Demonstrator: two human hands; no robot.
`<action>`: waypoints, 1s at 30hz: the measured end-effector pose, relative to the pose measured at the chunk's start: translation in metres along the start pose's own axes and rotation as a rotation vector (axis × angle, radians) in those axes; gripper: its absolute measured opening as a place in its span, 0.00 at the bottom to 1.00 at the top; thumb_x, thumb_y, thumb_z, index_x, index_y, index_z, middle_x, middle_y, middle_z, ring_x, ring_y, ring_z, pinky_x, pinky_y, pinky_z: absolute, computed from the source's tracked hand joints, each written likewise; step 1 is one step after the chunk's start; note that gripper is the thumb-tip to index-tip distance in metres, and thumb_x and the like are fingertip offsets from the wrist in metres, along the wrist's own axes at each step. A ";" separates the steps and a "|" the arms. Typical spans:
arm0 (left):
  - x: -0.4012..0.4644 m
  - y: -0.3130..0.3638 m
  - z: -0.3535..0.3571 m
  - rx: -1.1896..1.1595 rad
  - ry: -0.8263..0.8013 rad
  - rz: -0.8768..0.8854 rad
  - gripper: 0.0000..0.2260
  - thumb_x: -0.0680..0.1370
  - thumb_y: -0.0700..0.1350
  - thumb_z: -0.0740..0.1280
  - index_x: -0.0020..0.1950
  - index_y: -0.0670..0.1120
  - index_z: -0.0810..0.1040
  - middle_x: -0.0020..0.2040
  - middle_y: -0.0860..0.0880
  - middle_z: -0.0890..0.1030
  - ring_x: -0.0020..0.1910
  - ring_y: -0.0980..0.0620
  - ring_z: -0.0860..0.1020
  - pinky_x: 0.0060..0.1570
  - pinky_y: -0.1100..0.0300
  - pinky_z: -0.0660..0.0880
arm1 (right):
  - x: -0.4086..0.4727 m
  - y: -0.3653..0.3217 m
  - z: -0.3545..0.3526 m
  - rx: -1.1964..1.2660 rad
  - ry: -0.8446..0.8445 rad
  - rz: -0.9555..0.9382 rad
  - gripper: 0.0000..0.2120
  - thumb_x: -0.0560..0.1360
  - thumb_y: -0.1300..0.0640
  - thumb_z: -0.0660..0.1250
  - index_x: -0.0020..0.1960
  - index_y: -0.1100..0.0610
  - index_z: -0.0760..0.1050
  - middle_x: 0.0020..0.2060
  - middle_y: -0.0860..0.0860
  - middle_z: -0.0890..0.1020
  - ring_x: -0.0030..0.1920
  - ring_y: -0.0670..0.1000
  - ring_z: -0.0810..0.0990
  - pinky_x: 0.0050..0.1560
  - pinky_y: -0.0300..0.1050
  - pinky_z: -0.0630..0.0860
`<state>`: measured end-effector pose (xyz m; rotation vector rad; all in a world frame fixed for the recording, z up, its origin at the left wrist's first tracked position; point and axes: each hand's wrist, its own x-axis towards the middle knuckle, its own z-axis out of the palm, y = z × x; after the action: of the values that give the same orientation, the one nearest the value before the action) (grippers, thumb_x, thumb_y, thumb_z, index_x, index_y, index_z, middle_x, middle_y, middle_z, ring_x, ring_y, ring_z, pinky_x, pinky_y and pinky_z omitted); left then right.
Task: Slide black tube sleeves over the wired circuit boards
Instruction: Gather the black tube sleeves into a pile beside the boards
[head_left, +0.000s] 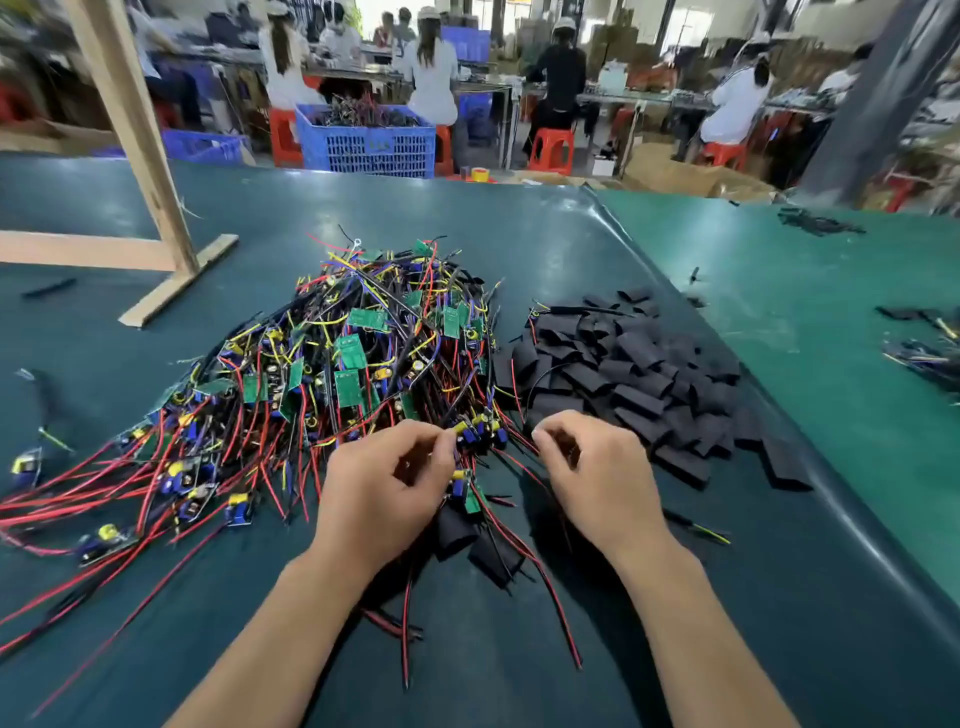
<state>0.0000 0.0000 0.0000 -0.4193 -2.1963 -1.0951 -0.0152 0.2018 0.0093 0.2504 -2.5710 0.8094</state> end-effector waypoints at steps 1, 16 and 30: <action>0.001 0.000 -0.001 -0.004 0.026 0.011 0.10 0.77 0.49 0.67 0.41 0.46 0.83 0.30 0.55 0.78 0.30 0.56 0.75 0.29 0.67 0.70 | 0.002 0.002 -0.002 0.002 0.056 -0.014 0.05 0.78 0.56 0.68 0.45 0.56 0.81 0.40 0.50 0.84 0.40 0.53 0.81 0.42 0.49 0.76; -0.002 -0.004 -0.002 0.009 -0.014 -0.056 0.09 0.77 0.49 0.67 0.40 0.47 0.82 0.27 0.58 0.75 0.27 0.55 0.74 0.27 0.69 0.66 | 0.005 0.032 0.003 -0.093 0.122 0.294 0.03 0.77 0.59 0.70 0.48 0.58 0.81 0.48 0.53 0.78 0.41 0.50 0.71 0.42 0.43 0.66; -0.013 -0.004 0.008 0.239 -0.596 0.182 0.29 0.65 0.77 0.63 0.54 0.59 0.83 0.57 0.61 0.76 0.63 0.59 0.66 0.64 0.59 0.59 | 0.037 0.078 -0.052 -0.084 0.288 0.336 0.11 0.79 0.54 0.65 0.56 0.59 0.80 0.55 0.59 0.79 0.59 0.60 0.74 0.59 0.48 0.68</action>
<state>0.0041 0.0043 -0.0146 -0.9081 -2.6916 -0.6467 -0.0532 0.2940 0.0255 -0.3111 -2.3924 0.7836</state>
